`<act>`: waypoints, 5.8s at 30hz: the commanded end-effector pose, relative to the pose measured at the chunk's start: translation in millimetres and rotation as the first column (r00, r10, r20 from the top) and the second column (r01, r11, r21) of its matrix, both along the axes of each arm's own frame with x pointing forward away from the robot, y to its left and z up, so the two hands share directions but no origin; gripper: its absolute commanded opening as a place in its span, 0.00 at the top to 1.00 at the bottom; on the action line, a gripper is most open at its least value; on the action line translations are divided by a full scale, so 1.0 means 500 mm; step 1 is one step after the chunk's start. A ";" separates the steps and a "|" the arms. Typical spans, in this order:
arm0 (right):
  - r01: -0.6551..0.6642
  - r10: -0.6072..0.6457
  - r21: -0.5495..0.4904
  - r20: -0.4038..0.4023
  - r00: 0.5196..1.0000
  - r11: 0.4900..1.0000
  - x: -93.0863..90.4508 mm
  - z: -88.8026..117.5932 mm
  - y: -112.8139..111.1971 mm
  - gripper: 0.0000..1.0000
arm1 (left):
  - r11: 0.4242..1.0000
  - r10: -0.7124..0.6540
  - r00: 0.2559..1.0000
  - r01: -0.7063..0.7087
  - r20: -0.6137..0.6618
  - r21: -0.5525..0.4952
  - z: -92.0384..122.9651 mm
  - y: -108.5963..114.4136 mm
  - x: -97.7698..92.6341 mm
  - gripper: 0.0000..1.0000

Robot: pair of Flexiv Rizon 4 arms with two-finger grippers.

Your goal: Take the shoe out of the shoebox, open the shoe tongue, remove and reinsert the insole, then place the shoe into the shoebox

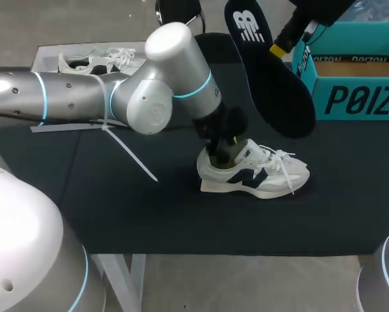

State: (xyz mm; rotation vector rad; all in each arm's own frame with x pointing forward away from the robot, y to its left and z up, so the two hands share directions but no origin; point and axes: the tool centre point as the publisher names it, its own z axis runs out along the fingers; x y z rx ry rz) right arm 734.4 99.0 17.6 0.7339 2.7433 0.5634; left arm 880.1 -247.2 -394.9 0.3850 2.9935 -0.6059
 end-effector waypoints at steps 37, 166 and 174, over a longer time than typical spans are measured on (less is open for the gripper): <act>0.001 -0.001 -0.002 -0.003 1.000 1.000 0.002 0.000 0.002 1.00 | 0.867 -0.499 0.861 0.494 -0.097 -0.070 0.128 -0.034 -0.001 1.00; 0.001 -0.001 -0.002 -0.003 1.000 1.000 0.002 0.000 0.002 1.00 | 0.328 0.163 0.264 0.894 0.951 -0.304 0.333 0.037 -0.050 0.00; 0.001 -0.001 -0.002 -0.003 1.000 1.000 0.002 0.000 0.002 1.00 | 0.271 0.177 0.250 0.917 0.952 -0.291 0.368 0.016 -0.081 0.00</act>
